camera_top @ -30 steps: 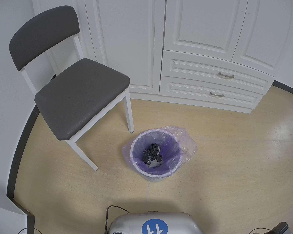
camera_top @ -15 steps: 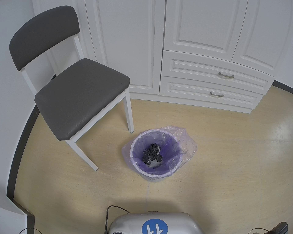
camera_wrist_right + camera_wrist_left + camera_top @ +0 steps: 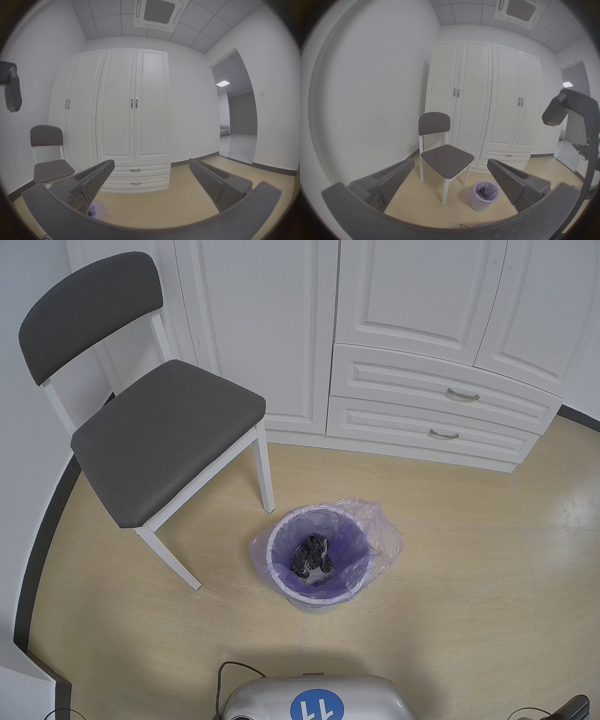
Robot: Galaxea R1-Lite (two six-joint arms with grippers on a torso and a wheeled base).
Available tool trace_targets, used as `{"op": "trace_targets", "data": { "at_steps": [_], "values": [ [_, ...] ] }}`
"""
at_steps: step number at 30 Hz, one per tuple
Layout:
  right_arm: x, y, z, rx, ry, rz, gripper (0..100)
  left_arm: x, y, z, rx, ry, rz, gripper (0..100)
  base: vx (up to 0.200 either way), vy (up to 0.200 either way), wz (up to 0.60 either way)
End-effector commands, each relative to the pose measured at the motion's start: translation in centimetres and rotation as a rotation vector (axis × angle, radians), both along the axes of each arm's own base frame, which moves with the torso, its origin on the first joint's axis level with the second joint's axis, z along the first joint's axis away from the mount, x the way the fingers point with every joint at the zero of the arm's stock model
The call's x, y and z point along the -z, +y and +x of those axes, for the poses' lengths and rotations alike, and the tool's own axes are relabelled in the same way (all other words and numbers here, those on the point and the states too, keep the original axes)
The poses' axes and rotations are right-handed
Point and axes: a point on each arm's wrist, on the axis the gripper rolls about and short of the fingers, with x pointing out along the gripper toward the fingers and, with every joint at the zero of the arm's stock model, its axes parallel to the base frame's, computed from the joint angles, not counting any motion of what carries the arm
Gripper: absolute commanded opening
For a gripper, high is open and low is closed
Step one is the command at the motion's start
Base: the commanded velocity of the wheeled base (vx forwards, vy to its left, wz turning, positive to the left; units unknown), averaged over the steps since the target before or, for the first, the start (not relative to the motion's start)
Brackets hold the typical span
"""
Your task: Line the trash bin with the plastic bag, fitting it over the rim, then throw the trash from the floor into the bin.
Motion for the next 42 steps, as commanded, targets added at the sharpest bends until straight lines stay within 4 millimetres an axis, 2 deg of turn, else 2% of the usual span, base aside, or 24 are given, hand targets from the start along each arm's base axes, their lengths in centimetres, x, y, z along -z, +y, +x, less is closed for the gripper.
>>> {"op": "trace_targets", "data": {
  "at_steps": [1,5,9,16,20,26,29,38,42],
  "values": [
    [0.9,0.0,0.8,-0.002,-0.035,-0.001,100,0.8,0.0,0.4,-0.003,0.015,-0.018,100,0.0,0.0,0.0],
    [1.3,0.0,1.3,-0.004,-0.055,0.003,100,1.1,0.0,0.9,-0.006,0.027,-0.015,100,0.0,0.0,0.0],
    [2.9,0.0,2.7,-0.006,-0.127,0.005,100,1.2,0.0,2.1,-0.005,0.007,-0.016,100,0.0,0.0,0.0],
    [4.7,0.0,3.7,0.018,-0.133,-0.028,100,1.9,0.0,5.5,-0.027,-0.093,-0.022,100,0.0,0.0,0.0],
    [6.6,0.0,4.8,0.024,-0.094,-0.043,100,2.6,0.2,7.0,-0.085,-0.138,-0.046,100,0.0,0.0,0.0],
    [6.7,0.0,4.9,0.013,-0.084,-0.043,100,4.1,0.2,8.6,-0.092,-0.121,-0.048,100,0.0,0.0,0.0],
    [7.1,0.1,5.2,0.002,-0.034,-0.051,100,5.1,0.2,9.4,-0.095,-0.089,-0.049,100,0.0,0.0,0.0],
    [8.0,0.1,5.7,0.051,0.102,-0.132,100,6.0,0.3,10.0,-0.132,-0.06,-0.062,100,0.0,0.0,0.0],
    [9.0,0.1,6.2,0.047,0.218,-0.175,100,7.3,0.3,10.9,-0.138,-0.005,-0.058,100,0.0,0.0,0.0]
  ]
}}
